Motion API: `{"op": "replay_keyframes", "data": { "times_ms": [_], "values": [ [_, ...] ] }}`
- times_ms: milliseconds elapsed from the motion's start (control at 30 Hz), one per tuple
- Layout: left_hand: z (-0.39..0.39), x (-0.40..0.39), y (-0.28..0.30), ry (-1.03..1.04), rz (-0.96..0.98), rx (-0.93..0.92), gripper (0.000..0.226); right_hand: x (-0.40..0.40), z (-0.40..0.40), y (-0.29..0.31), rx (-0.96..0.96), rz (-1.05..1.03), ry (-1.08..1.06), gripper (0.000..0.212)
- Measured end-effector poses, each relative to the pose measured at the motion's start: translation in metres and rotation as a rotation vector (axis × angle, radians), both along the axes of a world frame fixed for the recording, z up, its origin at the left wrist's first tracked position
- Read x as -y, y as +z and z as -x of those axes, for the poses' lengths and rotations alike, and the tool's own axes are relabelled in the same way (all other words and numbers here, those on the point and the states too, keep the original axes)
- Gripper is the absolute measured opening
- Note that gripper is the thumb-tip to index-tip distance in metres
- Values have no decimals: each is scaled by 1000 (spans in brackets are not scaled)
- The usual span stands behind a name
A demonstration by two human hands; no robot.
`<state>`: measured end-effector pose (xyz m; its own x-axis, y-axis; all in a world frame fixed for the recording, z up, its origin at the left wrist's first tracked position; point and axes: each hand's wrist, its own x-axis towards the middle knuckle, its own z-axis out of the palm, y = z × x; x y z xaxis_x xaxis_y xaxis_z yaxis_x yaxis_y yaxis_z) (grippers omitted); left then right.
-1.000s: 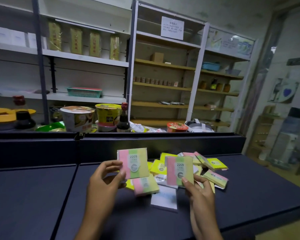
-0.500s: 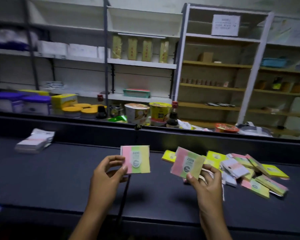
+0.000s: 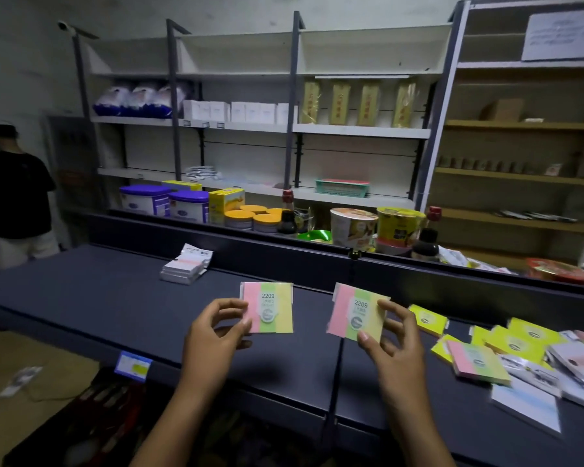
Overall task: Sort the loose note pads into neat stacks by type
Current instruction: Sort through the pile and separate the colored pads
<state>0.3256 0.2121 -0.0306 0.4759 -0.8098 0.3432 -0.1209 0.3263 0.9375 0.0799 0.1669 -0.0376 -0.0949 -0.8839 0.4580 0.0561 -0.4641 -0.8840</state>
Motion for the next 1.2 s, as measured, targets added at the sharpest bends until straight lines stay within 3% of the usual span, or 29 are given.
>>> {"op": "replay_keyframes", "data": {
  "times_ms": [233, 567, 967, 1200],
  "values": [
    [-71, 36, 3, 0, -5, 34, 18, 28, -68, 8, -60, 25, -17, 53],
    [-162, 152, -5, -76, -132, 166, 21, 97, -158, 18, -64, 36, -60, 51],
    [-193, 232, -28, -108, -379, 561, 17, 167, -227, 34, -147, 49, -95, 49],
    [-190, 233, -40, -14, -314, 949, 23, 190, -244, 29, -194, 25, -99, 49]
  ]
}}
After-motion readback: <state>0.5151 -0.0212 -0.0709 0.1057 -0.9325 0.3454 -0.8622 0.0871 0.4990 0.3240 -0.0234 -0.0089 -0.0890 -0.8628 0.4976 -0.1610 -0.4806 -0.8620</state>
